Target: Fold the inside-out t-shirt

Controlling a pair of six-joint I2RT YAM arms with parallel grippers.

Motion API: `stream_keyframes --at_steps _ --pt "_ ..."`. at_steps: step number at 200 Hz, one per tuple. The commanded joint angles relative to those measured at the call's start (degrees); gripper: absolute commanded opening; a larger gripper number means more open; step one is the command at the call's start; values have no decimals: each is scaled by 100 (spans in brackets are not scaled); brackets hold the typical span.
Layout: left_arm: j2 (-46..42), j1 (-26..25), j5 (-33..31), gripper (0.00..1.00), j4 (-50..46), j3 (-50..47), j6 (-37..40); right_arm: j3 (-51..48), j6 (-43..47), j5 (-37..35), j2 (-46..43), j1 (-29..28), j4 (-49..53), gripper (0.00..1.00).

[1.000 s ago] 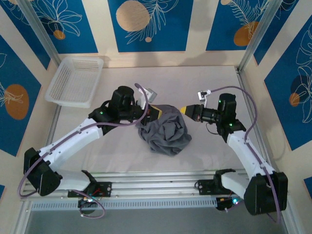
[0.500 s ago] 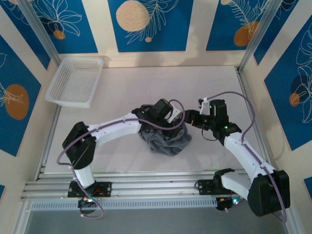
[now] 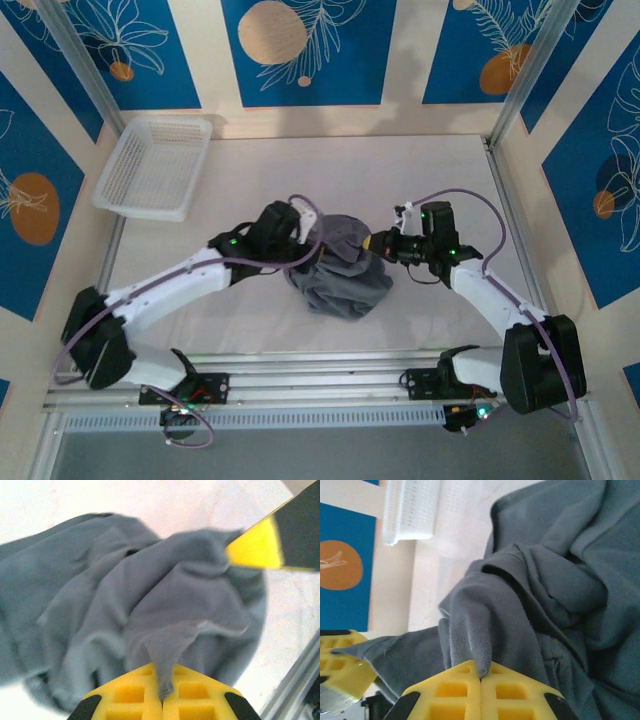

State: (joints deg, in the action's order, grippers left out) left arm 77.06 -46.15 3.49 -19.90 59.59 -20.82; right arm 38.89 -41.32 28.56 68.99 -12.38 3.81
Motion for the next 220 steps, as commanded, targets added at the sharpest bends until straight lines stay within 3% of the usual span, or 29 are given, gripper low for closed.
stream_keyframes --at_steps 1,14,36,52,79,115,144,196,210,220 --pt "-474 420 -269 0 55 -873 -637 194 -554 867 -112 92 -670 0" --pt "-597 592 58 10 280 -1228 -704 301 -578 1152 -29 -27 -840 0" --pt "-746 599 -19 44 238 -1224 -469 627 -301 1378 154 -351 -664 0" --pt "-909 600 -285 54 17 -988 -51 790 -201 1423 259 -526 -554 0" --pt "-967 370 290 57 238 -626 1031 925 -91 1293 332 -675 -390 0" --pt "-278 98 -574 61 84 -145 2270 932 -82 1281 286 -735 -366 0" --pt "9 98 -174 64 806 -316 3338 1040 72 1310 255 -825 -143 0" --pt "419 117 7 66 1602 -283 3921 1235 351 1406 279 -983 195 0" --pt "485 114 173 61 1666 -260 4004 1243 296 1394 303 -994 182 0" --pt "482 110 305 48 1748 -285 4035 1235 283 1350 307 -987 172 0"
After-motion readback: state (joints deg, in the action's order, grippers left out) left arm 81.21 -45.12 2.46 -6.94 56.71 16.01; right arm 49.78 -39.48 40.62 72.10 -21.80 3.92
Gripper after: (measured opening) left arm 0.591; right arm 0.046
